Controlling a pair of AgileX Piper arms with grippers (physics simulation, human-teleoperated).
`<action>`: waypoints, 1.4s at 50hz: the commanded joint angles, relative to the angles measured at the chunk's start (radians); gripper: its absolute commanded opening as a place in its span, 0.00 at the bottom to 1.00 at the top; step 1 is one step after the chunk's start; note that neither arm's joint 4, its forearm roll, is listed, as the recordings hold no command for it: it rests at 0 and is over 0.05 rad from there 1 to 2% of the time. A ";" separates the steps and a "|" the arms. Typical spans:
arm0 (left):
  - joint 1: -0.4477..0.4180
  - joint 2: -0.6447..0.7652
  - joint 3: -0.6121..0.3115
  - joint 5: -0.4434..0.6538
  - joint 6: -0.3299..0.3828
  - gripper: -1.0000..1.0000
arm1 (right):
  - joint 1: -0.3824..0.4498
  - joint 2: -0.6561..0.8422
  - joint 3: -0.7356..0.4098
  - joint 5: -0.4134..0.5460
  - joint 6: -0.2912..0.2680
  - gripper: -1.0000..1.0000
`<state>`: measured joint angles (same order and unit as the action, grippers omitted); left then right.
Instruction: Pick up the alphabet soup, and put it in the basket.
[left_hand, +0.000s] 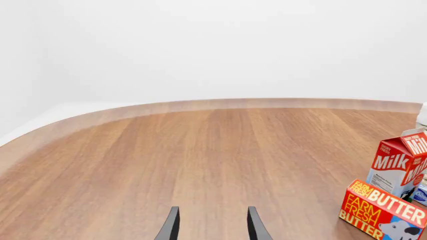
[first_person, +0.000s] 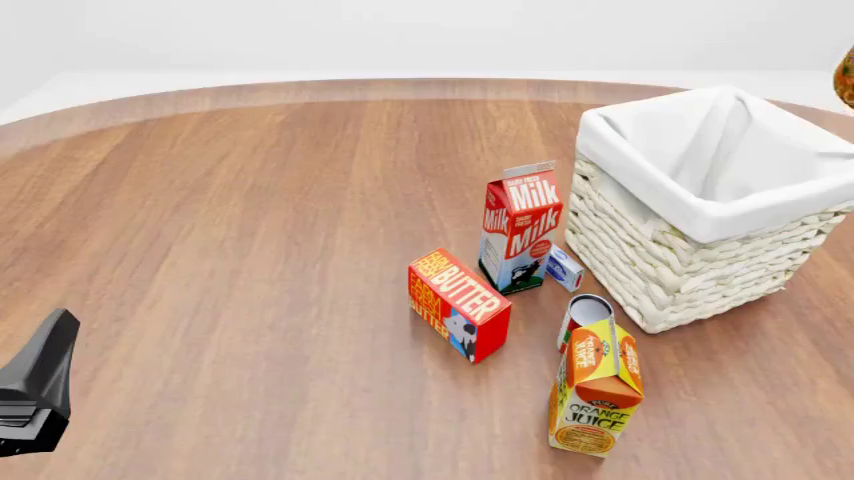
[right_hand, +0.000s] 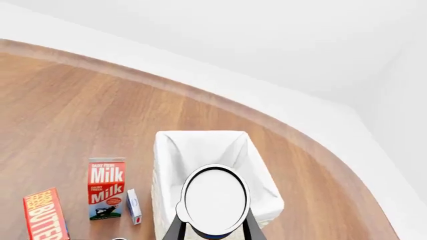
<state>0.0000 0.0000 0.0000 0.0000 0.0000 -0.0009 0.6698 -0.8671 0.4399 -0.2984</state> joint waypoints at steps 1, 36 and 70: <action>0.000 0.000 0.000 0.000 0.000 1.00 | 0.019 0.061 -0.077 0.026 0.010 0.00; 0.000 0.000 0.000 0.000 0.000 1.00 | 0.010 0.284 -0.193 -0.017 0.050 0.00; 0.000 0.000 0.000 0.000 0.000 1.00 | -0.026 0.451 -0.270 -0.001 0.075 0.00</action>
<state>0.0000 0.0000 0.0000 0.0000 0.0000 -0.0165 1.0783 -1.1028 0.4319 -0.2479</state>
